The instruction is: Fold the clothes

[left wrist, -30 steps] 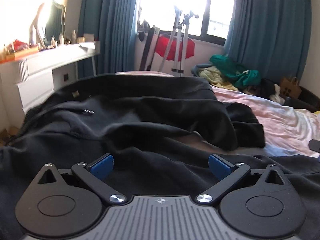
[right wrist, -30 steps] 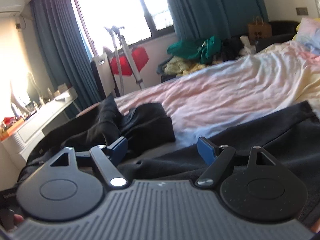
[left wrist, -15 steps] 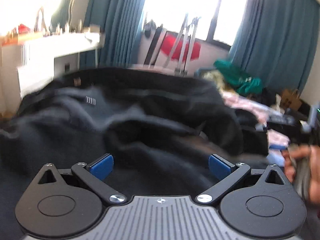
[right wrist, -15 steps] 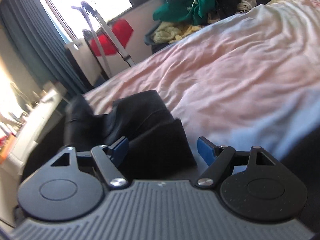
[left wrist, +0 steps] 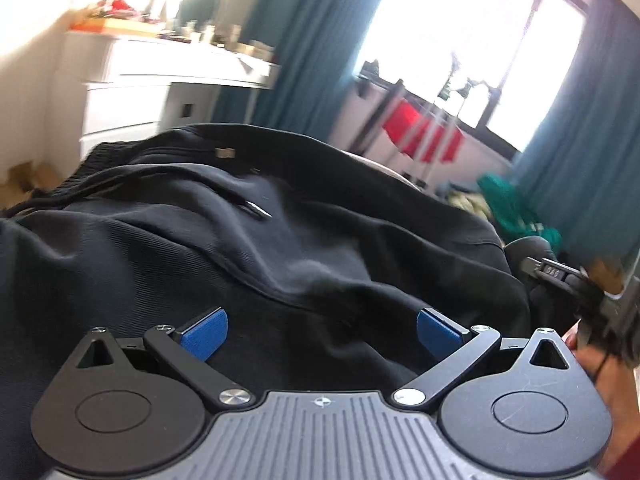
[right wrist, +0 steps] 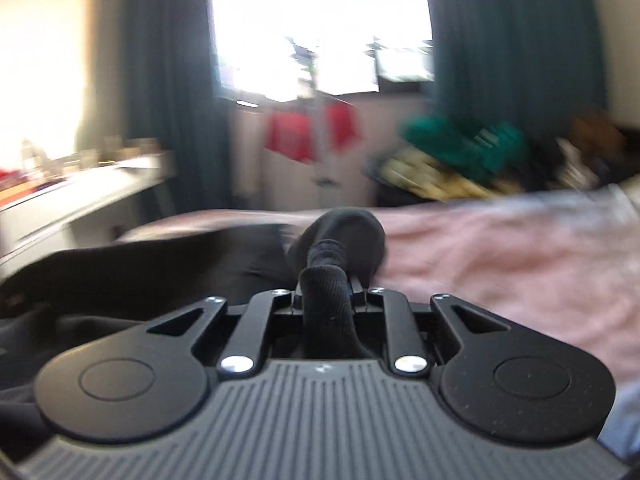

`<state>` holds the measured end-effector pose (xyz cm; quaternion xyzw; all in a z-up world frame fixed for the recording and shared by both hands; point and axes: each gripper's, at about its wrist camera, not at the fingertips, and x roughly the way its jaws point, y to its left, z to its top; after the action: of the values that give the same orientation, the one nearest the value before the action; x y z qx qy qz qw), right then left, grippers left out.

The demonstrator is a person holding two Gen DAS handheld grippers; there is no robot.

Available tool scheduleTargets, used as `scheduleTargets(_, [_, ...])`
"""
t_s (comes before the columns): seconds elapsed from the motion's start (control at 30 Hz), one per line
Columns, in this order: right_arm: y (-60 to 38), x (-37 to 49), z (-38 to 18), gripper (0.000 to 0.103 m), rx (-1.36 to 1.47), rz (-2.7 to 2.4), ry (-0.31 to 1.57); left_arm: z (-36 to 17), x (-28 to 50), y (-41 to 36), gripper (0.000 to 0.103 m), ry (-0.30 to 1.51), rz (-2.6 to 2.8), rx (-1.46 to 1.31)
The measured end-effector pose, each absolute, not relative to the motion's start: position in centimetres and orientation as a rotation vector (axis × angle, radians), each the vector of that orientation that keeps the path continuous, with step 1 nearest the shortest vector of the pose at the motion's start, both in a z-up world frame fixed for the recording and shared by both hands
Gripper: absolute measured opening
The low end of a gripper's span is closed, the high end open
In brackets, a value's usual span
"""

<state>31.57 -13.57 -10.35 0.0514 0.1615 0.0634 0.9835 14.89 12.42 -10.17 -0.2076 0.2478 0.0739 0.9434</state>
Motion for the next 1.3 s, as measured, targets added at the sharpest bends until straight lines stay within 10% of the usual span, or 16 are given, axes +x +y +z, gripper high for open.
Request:
scheduleTargets(0.27, [-5.6,28.8,-12.7,0.020,0.038,0.440,0.460,-9.5,14.3,13.5,0.102,0.491,0.193,-0.456])
scheduleTargets(0.4, [-5.7,26.6,-12.4,0.041,0.017,0.457,0.437,-9.5,14.1,13.4,0.102,0.496,0.173,-0.470])
scheduleTargets(0.5, [-7.5,25.2,-11.1,0.056,0.130,0.522,0.432,-9.5,14.0,13.0,0.102,0.500,0.161,-0.476])
scheduleTargets(1.03, [-19.1,33.9,-16.9,0.060,1.217,0.227,0.660,-10.7,14.6,11.6,0.102,0.530,0.136,-0.472])
scheduleTargets(1.1, [-18.1,35.0,-16.4,0.049,1.152,0.198,0.673,-10.7,14.6,11.4,0.102,0.529,0.126,-0.461])
scheduleTargets(1.17, [-17.2,35.6,-15.3,0.014,1.048,0.148,0.671,-10.9,14.7,11.0,0.102,0.529,0.126,-0.435])
scheduleTargets(1.3, [-20.4,34.7,-12.3,0.011,0.947,0.062,0.554,-11.1,14.9,10.1,0.102,0.539,0.125,-0.392])
